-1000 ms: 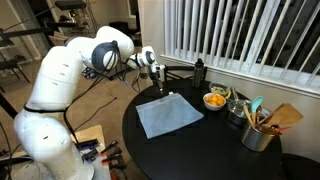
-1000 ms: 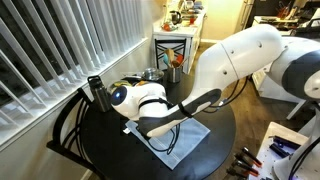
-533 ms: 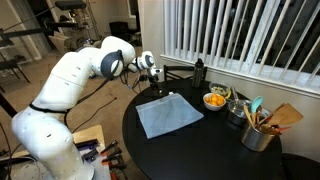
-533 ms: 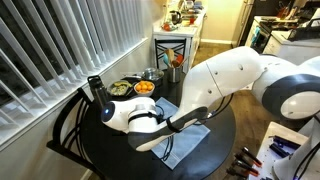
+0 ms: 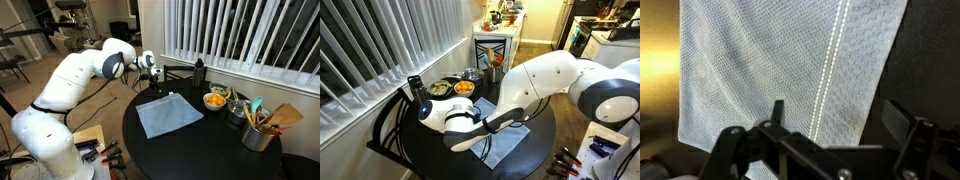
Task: Unfold the towel
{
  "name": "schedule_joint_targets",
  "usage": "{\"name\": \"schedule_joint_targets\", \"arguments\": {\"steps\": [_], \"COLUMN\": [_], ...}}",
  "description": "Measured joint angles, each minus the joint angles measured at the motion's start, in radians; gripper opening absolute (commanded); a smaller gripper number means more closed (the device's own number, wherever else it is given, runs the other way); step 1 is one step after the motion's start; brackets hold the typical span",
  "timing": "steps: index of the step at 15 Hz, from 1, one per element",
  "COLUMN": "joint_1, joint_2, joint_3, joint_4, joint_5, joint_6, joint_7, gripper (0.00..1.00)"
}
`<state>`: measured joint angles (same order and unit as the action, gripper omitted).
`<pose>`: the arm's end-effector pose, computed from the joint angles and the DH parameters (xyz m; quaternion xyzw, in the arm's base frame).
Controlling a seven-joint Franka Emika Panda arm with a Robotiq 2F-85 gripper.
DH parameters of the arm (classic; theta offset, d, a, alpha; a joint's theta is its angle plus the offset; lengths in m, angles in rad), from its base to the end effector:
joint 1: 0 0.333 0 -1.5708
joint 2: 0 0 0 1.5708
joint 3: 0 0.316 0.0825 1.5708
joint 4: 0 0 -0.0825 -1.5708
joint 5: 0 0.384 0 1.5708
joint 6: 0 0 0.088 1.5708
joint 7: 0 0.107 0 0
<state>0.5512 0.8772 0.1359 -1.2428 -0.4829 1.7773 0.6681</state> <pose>0.5944 0.4055 0.2193 0.9688 0.0817 -0.0213 0.2331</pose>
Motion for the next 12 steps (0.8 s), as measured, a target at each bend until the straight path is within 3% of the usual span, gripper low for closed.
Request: {"name": "schedule_joint_targets", "arguments": {"steps": [8,12], "joint_1": [0.057,0.069], "joint_2": [0.077,0.101], "joint_3": [-0.047,-0.07], "joint_4": [0.049,0.082], "joint_5": [0.004,0.001], "joint_6": [0.001,0.0], "joint_7": [0.013,0.083], "gripper": [1.0,1.0]}}
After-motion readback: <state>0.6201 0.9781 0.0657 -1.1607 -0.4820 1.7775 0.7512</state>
